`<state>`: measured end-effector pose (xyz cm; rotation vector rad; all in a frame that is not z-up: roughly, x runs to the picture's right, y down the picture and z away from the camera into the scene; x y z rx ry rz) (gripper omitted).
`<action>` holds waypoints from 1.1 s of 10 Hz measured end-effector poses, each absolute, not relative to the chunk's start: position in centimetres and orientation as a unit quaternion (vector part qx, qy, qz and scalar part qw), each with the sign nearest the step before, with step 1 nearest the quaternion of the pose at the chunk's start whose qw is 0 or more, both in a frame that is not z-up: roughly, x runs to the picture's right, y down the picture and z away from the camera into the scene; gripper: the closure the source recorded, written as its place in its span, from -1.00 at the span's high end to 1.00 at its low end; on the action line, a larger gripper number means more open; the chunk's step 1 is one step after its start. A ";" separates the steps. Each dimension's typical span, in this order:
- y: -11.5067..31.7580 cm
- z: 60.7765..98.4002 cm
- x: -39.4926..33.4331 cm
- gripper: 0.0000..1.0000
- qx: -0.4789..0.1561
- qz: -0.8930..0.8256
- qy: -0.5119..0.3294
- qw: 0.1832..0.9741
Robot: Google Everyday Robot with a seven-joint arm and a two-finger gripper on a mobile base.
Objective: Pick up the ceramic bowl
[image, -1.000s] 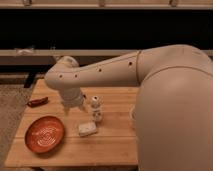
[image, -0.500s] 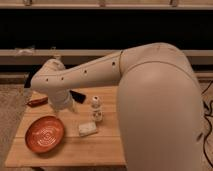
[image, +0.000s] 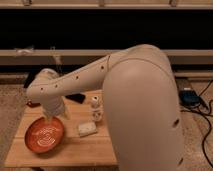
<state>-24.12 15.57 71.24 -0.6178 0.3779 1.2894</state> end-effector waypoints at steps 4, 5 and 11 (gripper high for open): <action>18.7 73.1 -25.3 0.30 -0.283 0.563 0.183 0.754; 19.6 74.2 -25.1 0.30 -0.284 0.561 0.190 0.754; 22.3 78.0 -24.1 0.30 -0.307 0.566 0.227 0.731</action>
